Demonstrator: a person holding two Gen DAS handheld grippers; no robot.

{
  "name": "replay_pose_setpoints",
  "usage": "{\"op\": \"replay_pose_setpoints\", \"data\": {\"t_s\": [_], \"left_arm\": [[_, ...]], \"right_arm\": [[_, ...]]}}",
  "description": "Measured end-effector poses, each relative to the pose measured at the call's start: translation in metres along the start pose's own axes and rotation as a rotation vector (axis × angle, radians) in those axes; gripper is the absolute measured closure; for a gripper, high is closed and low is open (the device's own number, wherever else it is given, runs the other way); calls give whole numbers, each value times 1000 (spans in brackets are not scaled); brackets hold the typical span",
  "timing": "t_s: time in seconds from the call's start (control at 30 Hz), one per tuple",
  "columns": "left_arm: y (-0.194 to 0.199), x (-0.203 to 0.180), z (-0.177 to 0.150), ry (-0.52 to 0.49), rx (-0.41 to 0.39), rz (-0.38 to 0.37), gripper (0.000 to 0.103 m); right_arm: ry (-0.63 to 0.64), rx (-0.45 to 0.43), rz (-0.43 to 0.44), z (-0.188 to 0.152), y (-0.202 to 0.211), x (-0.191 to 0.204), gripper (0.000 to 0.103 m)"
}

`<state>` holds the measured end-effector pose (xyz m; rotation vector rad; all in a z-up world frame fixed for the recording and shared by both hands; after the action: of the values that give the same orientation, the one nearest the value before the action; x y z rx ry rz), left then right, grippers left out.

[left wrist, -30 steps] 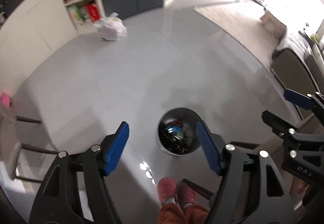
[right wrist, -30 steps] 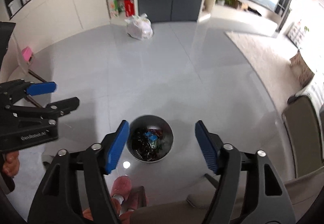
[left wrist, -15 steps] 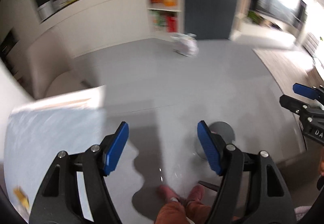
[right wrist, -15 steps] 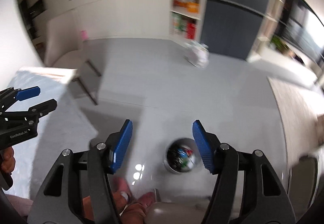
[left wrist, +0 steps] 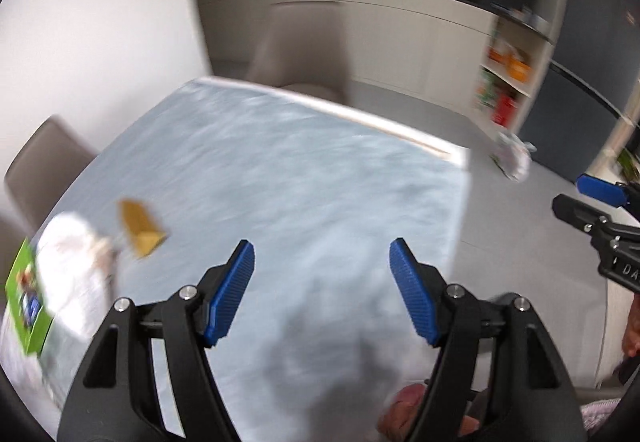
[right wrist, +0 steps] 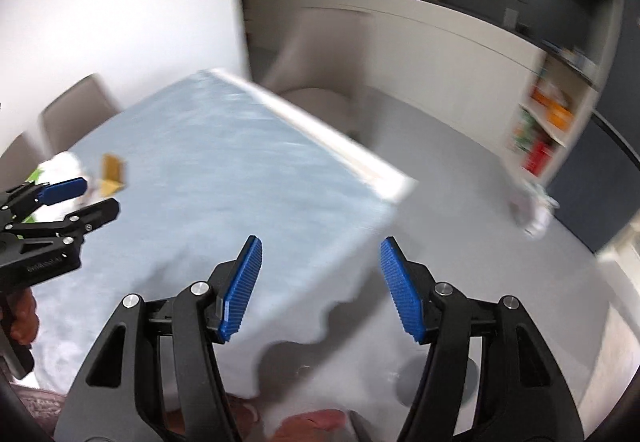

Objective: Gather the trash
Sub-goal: 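Move both open tools back toward the table, then grasp the yellow cardboard box with the right tool while the left tool grasps the white plastic bag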

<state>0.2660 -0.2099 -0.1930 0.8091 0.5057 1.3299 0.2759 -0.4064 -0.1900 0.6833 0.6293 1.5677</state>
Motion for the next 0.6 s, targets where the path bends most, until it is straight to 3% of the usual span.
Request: {"op": "replay_pose_setpoints", "data": {"t_s": [0.33, 0.6], "left_arm": [[35, 172, -71, 227, 24, 186, 33], [21, 246, -97, 392, 46, 295, 33]], "right_arm": [[249, 38, 227, 10, -38, 202, 42], [433, 63, 334, 27, -87, 308, 42]]}}
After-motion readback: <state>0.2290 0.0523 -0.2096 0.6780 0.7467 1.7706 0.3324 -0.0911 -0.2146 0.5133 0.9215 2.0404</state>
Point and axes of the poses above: each gripper's, at about its wrist camera, not at the fingertips, and y roughly against the way its jaws point, x to its left, z to its top, the point moved 6 cm from there along -y, roughly the way its jaws point, and after that the axes turned 8 degrees about -y, right-handed, at the moved point
